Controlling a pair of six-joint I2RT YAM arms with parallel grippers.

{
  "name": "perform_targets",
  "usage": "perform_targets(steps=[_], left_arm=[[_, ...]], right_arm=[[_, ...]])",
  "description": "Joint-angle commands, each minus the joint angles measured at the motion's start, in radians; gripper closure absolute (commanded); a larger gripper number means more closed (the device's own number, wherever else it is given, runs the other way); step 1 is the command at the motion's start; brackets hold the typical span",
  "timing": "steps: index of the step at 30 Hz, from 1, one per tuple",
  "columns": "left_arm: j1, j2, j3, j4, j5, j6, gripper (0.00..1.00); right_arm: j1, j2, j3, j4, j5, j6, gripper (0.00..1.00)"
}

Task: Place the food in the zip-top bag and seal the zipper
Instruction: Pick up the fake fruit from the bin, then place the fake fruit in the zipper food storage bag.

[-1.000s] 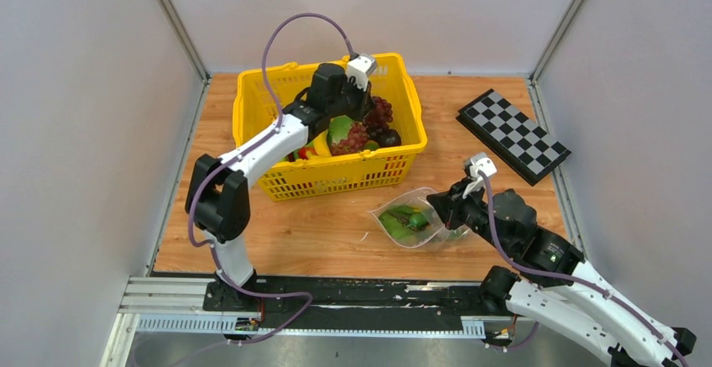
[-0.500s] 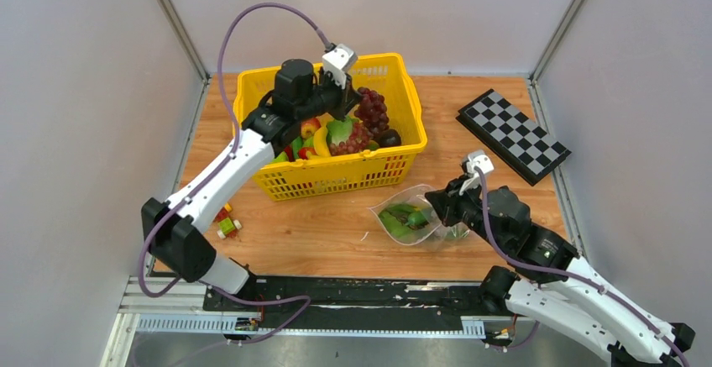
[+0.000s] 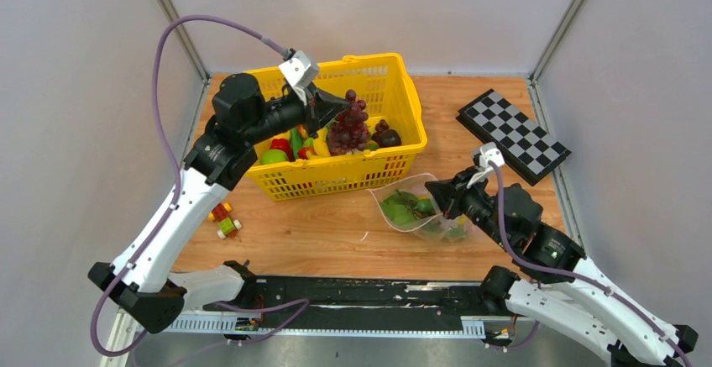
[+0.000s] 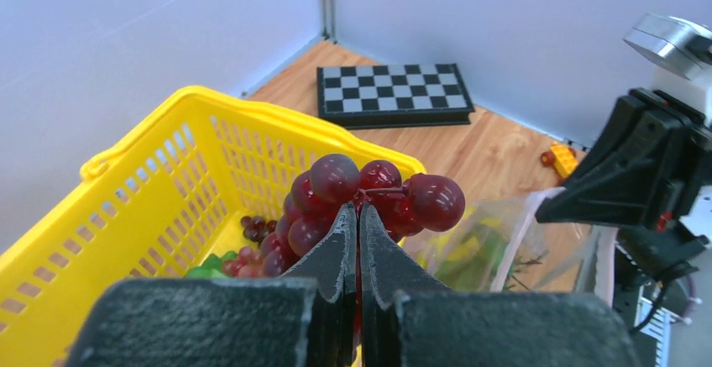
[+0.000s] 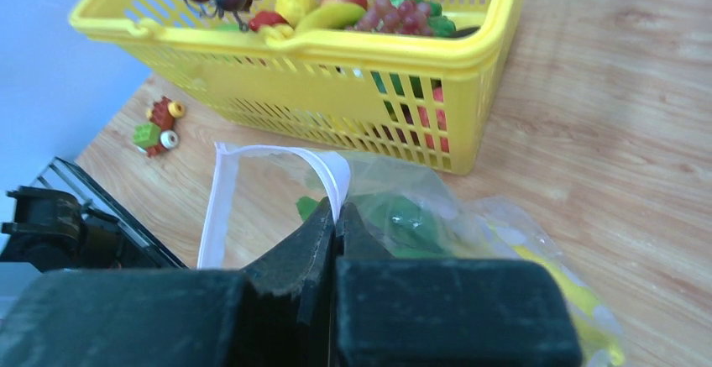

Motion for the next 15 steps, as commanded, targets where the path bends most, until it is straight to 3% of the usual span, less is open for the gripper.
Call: perform_targets(steps=[1,15], left_arm=[[-0.005,-0.065,0.001,0.028,0.097,-0.049,1.00],[-0.043,-0.091,0.066,0.084,0.167,-0.171,1.00]], right_arm=[[-0.001,-0.023,0.078,0.072,0.001,0.009,1.00],[-0.001,0.000,0.052,0.075,0.027,0.058,1.00]])
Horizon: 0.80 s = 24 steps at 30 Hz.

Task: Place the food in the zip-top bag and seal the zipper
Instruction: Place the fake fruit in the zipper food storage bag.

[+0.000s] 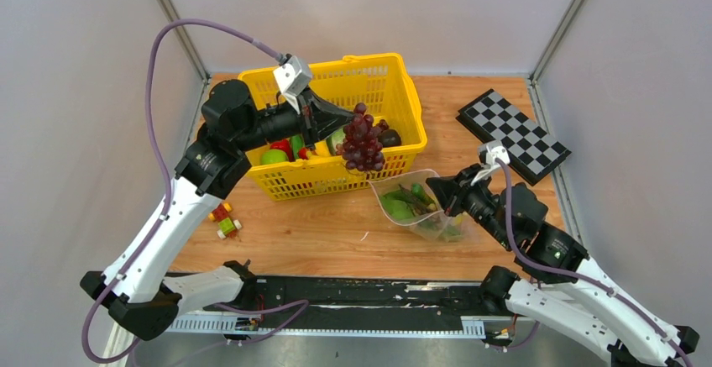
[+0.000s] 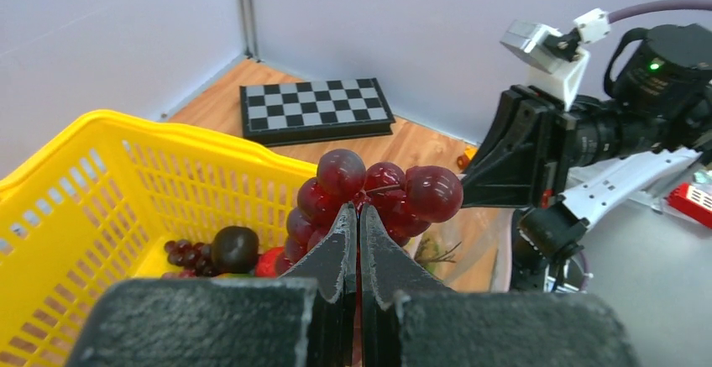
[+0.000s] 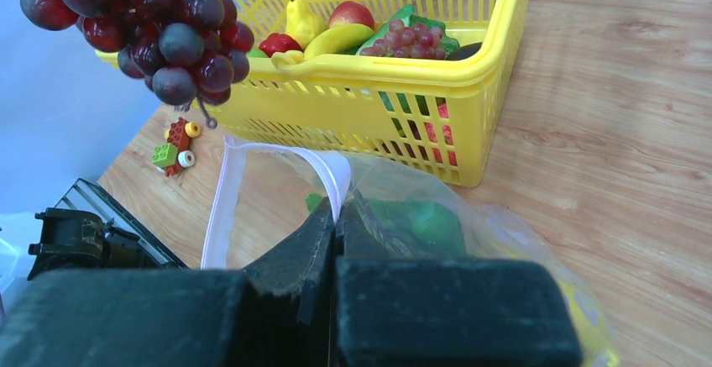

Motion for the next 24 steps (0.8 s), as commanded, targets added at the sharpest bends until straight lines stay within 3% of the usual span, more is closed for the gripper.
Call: perform_targets(steps=[1,8,24], left_arm=[[-0.014,-0.015,0.079,0.078,0.039,-0.078,1.00],[-0.037,-0.003,0.091,0.205,0.138,-0.179,1.00],[-0.164,0.041,0.031,0.344,0.146,-0.251,1.00]], right_arm=[[-0.001,0.014,0.012,0.061,0.017,0.028,1.00],[-0.002,0.040,0.000,0.089,-0.003,0.037,1.00],[-0.001,0.046,-0.007,0.106,0.000,0.039,1.00]])
